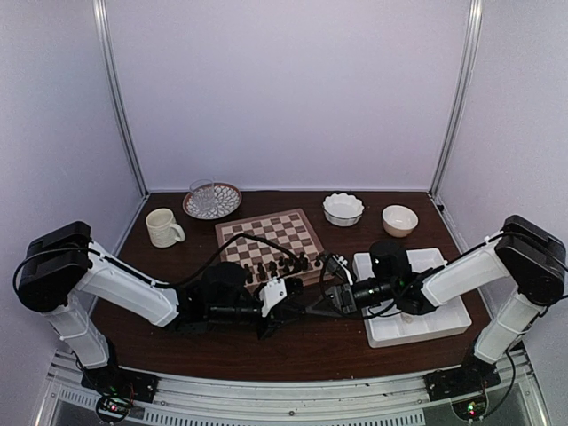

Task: Set up the chess pieces on the board
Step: Pass from the left arm to the right, then place the pawn at a7.

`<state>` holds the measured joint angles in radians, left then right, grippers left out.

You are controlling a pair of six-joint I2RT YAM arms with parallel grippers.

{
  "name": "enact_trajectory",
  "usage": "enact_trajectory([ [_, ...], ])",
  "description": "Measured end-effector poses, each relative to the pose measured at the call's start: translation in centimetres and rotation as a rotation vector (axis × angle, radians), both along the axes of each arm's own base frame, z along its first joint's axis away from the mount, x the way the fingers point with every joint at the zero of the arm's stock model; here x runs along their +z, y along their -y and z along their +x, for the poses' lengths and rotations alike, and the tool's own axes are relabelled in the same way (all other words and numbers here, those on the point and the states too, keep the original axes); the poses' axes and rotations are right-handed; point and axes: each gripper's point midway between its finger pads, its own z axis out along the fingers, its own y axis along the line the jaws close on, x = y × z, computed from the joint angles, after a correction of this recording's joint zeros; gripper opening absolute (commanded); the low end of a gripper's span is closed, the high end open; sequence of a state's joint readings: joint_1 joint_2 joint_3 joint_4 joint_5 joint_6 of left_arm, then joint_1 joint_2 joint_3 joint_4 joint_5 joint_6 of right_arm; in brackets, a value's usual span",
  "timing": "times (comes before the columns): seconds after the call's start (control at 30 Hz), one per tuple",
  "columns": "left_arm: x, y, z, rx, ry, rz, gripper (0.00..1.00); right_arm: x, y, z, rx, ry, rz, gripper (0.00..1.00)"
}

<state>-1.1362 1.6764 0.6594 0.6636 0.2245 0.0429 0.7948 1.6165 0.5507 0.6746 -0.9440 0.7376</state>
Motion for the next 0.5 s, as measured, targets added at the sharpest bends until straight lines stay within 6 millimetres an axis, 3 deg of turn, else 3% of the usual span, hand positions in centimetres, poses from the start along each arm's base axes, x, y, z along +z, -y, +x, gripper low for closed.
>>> enact_trajectory([
  [0.2,-0.11,-0.03,-0.01,-0.001,-0.001,0.005,0.15,0.08,-0.08,-0.02,0.004,0.001,0.007,0.02],
  [0.33,-0.14,-0.05,0.04,0.002,0.001,0.007,0.46,0.01,-0.07,0.0,0.005,0.007,0.006,0.0],
  [0.5,-0.09,-0.1,0.44,0.033,0.001,0.006,0.71,0.04,0.88,0.69,-0.039,0.05,-0.043,0.0],
])
